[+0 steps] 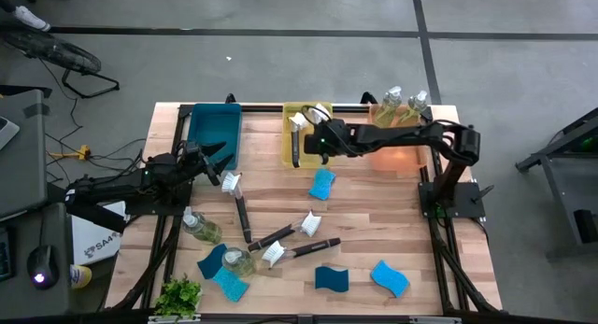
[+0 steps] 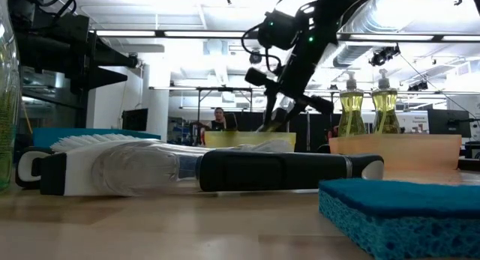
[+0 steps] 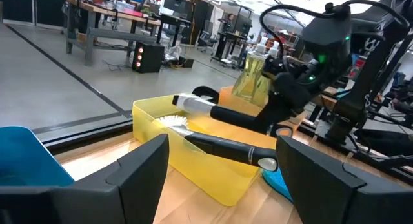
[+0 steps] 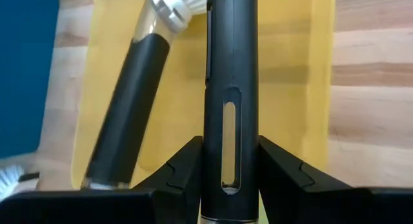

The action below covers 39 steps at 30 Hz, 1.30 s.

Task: Pick & Place Kitchen Sink Supplies
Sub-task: Put the black dishwashing brush into the yellow bin

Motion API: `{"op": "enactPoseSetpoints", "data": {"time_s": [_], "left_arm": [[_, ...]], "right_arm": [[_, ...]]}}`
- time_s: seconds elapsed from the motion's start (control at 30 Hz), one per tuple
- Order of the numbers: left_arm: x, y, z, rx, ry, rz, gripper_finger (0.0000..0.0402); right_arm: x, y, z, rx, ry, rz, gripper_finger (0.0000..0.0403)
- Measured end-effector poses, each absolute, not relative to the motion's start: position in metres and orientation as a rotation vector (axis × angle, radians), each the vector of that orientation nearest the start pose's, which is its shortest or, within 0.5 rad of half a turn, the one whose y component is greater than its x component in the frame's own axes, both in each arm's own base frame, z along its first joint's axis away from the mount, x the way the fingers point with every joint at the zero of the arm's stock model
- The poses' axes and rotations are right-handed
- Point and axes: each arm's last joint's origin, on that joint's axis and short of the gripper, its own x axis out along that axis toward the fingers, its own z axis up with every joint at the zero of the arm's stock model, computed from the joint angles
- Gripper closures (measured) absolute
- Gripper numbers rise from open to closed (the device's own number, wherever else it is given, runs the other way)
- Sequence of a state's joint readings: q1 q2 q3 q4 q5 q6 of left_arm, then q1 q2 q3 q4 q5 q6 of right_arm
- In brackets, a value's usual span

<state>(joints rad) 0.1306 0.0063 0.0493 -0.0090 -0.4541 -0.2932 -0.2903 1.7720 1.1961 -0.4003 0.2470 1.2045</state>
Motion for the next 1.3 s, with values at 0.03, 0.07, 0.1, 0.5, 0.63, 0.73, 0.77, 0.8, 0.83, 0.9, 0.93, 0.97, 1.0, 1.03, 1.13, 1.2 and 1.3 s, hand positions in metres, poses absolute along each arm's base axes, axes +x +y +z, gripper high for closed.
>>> {"op": "enactPoseSetpoints", "data": {"time_s": [0.03,0.07,0.1,0.5,0.63,0.73,0.77,0.8,0.83,0.9,0.93,0.97,1.0,1.03,1.13,1.2,1.3], "left_arm": [[0.09,0.025,0.179,-0.29,-0.119,0.575,0.0121],[0.09,0.025,0.179,-0.291,-0.119,0.575,0.0121],[0.089,0.025,0.179,-0.29,-0.119,0.576,0.0121],[0.089,0.025,0.179,-0.29,-0.12,0.576,0.0121],[0.089,0.025,0.179,-0.29,-0.12,0.576,0.0121],[0.089,0.025,0.179,-0.29,-0.119,0.577,0.0121],[0.089,0.025,0.179,-0.29,-0.119,0.576,0.0121],[0.089,0.025,0.179,-0.29,-0.12,0.576,0.0121],[0.089,0.025,0.179,-0.29,-0.119,0.576,0.0121],[0.09,0.025,0.179,-0.29,-0.119,0.576,0.0121],[0.089,0.025,0.179,-0.29,-0.12,0.576,0.0121],[0.089,0.025,0.179,-0.29,-0.119,0.576,0.0121],[0.09,0.025,0.179,-0.29,-0.119,0.576,0.0121],[0.089,0.025,0.179,-0.29,-0.119,0.576,0.0121],[0.089,0.025,0.179,-0.29,-0.119,0.576,0.0121],[0.09,0.025,0.179,-0.29,-0.119,0.576,0.0121],[0.089,0.025,0.179,-0.29,-0.119,0.576,0.0121]], "right_arm": [[0.348,-0.112,0.199,1.099,0.555,-1.022,0.0293],[0.349,-0.114,0.198,1.105,0.545,-1.021,0.0293],[0.351,-0.115,0.198,1.11,0.542,-1.022,0.0293],[0.361,-0.13,0.19,1.128,0.571,-1.034,0.0293],[0.362,-0.132,0.185,1.14,0.589,-1.033,0.0293],[0.362,-0.133,0.185,1.141,0.589,-1.035,0.0292],[0.362,-0.133,0.185,1.14,0.589,-1.035,0.0292],[0.362,-0.133,0.185,1.135,0.592,-1.032,0.0292],[0.361,-0.134,0.185,1.128,0.596,-1.028,0.0292],[0.361,-0.134,0.185,1.116,0.607,-1.019,0.0291],[0.361,-0.134,0.185,1.113,0.608,-1.017,0.029],[0.361,-0.134,0.185,1.113,0.608,-1.017,0.0286],[0.361,-0.134,0.185,1.113,0.608,-1.017,0.0282],[0.361,-0.134,0.185,1.113,0.608,-1.017,0.0276],[0.362,-0.134,0.185,1.112,0.601,-1.019,0.0254],[0.362,-0.134,0.185,1.111,0.601,-1.019,0.024],[0.362,-0.134,0.185,1.112,0.602,-1.017,0.0224]]}}
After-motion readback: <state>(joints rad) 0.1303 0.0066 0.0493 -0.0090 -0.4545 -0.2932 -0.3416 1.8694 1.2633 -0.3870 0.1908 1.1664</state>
